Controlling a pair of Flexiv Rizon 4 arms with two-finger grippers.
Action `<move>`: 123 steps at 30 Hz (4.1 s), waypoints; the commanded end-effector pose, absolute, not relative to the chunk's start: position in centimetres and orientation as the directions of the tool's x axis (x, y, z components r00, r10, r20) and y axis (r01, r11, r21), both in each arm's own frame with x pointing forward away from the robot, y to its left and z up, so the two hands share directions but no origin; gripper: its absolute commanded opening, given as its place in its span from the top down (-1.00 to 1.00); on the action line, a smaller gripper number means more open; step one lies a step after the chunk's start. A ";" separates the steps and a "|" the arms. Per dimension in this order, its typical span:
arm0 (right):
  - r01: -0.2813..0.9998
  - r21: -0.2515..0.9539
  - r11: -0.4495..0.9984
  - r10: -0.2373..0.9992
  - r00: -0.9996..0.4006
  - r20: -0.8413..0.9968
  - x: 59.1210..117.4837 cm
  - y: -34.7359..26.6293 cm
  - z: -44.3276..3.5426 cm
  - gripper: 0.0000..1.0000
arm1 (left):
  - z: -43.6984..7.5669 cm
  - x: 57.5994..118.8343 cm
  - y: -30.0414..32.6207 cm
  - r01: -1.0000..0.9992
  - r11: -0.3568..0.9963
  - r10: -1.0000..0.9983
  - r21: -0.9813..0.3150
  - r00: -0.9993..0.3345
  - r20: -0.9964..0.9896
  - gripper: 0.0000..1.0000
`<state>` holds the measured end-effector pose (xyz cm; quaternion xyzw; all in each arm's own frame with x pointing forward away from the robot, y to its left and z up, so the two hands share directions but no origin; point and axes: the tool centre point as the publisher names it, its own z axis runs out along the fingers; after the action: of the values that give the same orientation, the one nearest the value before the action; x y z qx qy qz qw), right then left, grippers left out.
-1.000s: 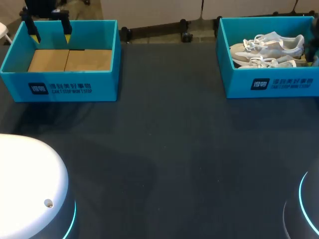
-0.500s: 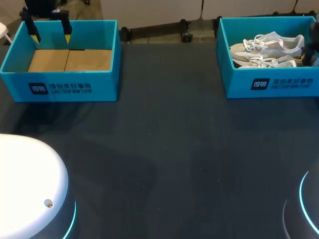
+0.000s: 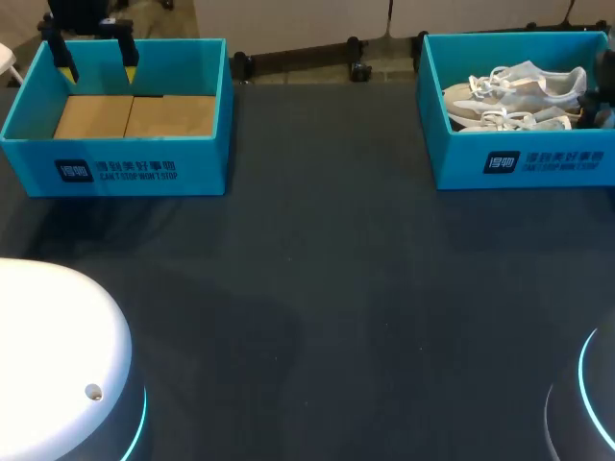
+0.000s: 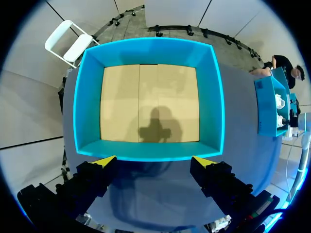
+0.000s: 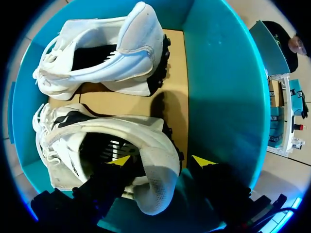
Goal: Take the shoe out of the shoebox, open the shoe tongue, remove and reinsert the insole, then place the shoe into the shoebox
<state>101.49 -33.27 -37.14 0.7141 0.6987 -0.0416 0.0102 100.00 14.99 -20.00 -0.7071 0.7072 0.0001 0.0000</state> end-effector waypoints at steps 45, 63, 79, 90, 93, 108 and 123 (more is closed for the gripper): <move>0.975 0.014 -0.223 0.964 0.223 -0.142 104.0 -34.4 -30.3 1.00 | -20.0 100.0 15.0 -1.000 0.000 -1.000 0.000 0.000 0.000 -1.00; 0.954 0.065 -0.292 0.939 0.299 -0.172 102.6 -33.7 -22.0 1.00 | -20.0 100.0 15.0 -1.000 0.000 -1.000 0.000 0.000 0.000 -1.00; 0.948 0.084 -0.307 0.931 0.318 -0.179 95.6 -29.9 -16.2 1.00 | -20.0 100.0 15.0 -1.000 0.000 -1.000 0.000 0.000 0.000 -1.00; 0.943 0.162 -0.292 0.931 0.318 -0.176 88.1 -22.5 -13.9 1.00 | -20.0 100.0 15.0 -1.000 0.000 -1.000 0.000 0.000 0.000 -1.00; 0.943 0.166 -0.287 0.932 0.315 -0.178 86.3 -20.4 -13.9 1.00 | -20.0 100.0 15.0 -1.000 0.000 -1.000 0.000 0.000 0.000 -1.00; 0.944 0.165 -0.287 0.938 0.312 -0.154 79.5 -13.5 -15.3 1.00 | -20.0 100.0 15.0 -1.000 0.000 -1.000 0.000 0.000 0.000 -1.00; 0.947 0.167 -0.273 0.939 0.300 -0.167 79.5 -12.7 -15.5 1.00 | -20.0 100.0 15.0 -1.000 0.000 -1.000 0.000 0.000 0.000 -1.00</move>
<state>79.50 -13.33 -15.48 0.8009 0.5877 -0.0151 0.1135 100.00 14.99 -20.00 -0.7071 0.7071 0.0001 0.0000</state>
